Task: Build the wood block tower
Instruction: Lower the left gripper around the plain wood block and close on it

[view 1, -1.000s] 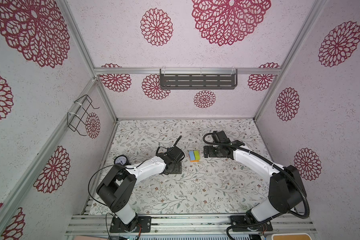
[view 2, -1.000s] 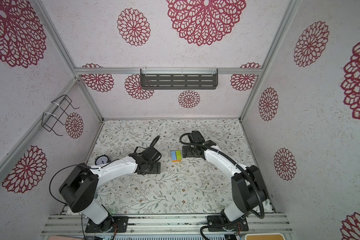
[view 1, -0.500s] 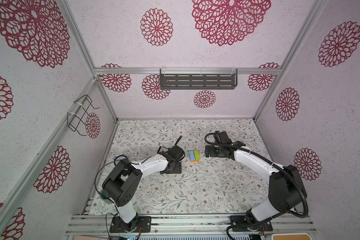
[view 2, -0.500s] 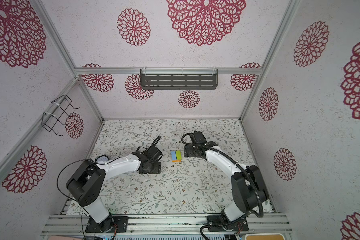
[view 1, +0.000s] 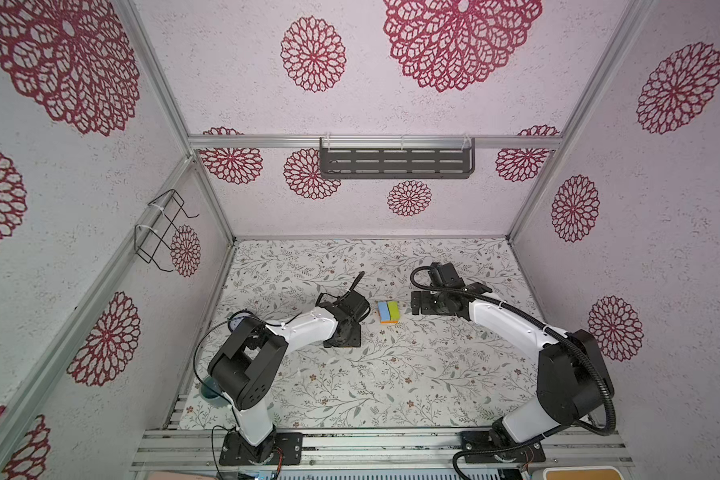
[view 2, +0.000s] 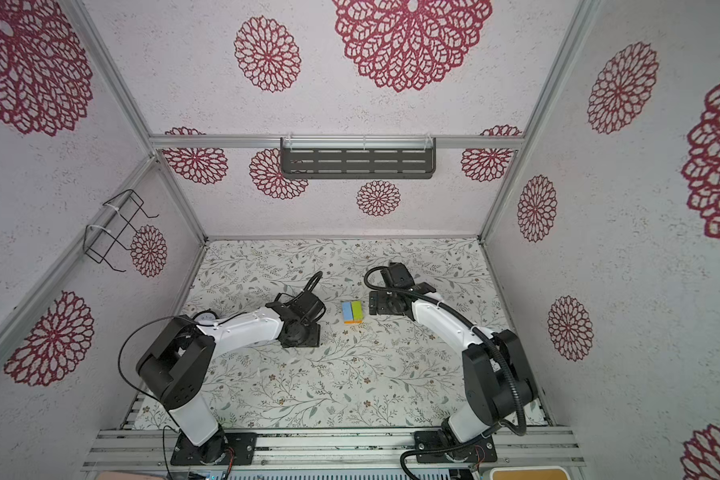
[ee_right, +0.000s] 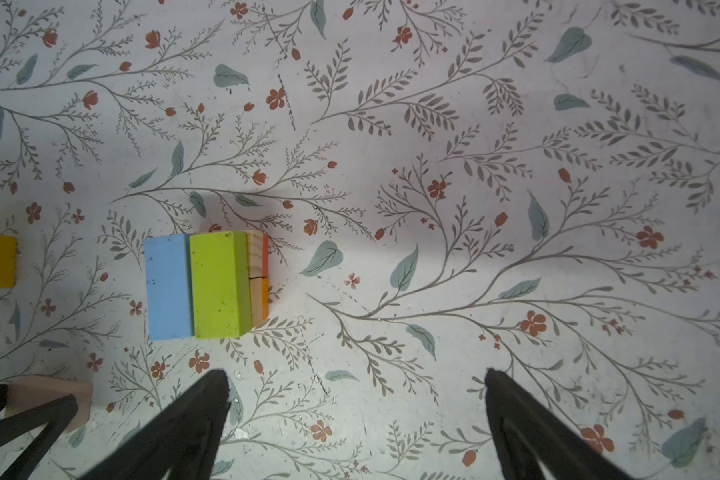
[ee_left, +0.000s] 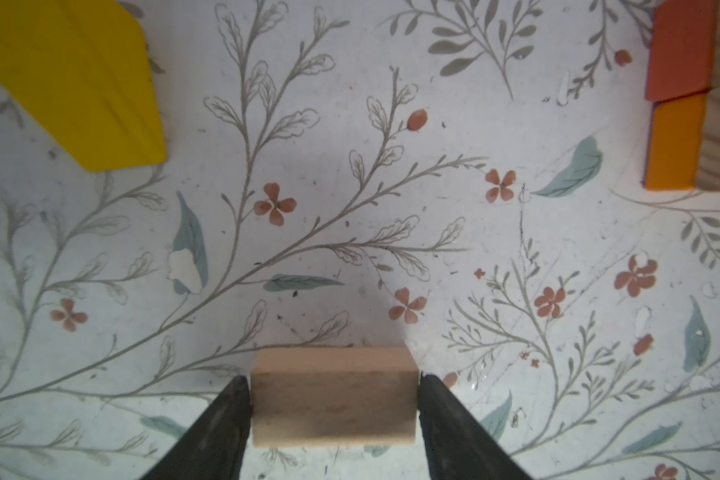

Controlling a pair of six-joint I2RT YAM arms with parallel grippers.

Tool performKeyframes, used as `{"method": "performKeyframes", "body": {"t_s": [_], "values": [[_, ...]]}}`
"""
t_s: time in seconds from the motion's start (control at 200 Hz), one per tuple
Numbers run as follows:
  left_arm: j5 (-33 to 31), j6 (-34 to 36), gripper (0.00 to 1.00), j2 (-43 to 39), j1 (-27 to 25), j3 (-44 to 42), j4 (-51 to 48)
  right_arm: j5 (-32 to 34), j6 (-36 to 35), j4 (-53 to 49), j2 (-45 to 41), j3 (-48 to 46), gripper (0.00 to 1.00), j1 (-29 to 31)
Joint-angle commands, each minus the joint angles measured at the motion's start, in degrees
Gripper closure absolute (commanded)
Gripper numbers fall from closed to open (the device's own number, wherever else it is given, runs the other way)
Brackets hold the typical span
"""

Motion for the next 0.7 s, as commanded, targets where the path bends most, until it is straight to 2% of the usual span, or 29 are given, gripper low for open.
{"method": "performKeyframes", "body": {"t_s": [0.0,0.21,0.29,0.335,0.695], "values": [[0.17,0.07,0.34,0.74,0.31,-0.11,0.64,-0.09,-1.52,0.07,-2.03,-0.13,0.01,-0.44],[0.22,0.08,0.34,0.89,0.31,-0.03,0.48,-0.16,-1.47,0.21,-2.31,-0.49,0.01,-0.5],[0.08,0.08,0.24,0.81,0.31,0.23,0.08,-0.14,-1.52,0.29,-2.48,-0.62,0.01,-0.52],[-0.15,0.1,0.22,0.71,0.31,0.3,-0.14,-0.09,-1.52,0.29,-2.57,-0.74,0.01,-0.54],[-0.04,-0.32,0.28,0.96,0.18,-0.09,0.11,-0.25,-1.49,0.56,-3.45,-1.67,0.01,-0.71]]}}
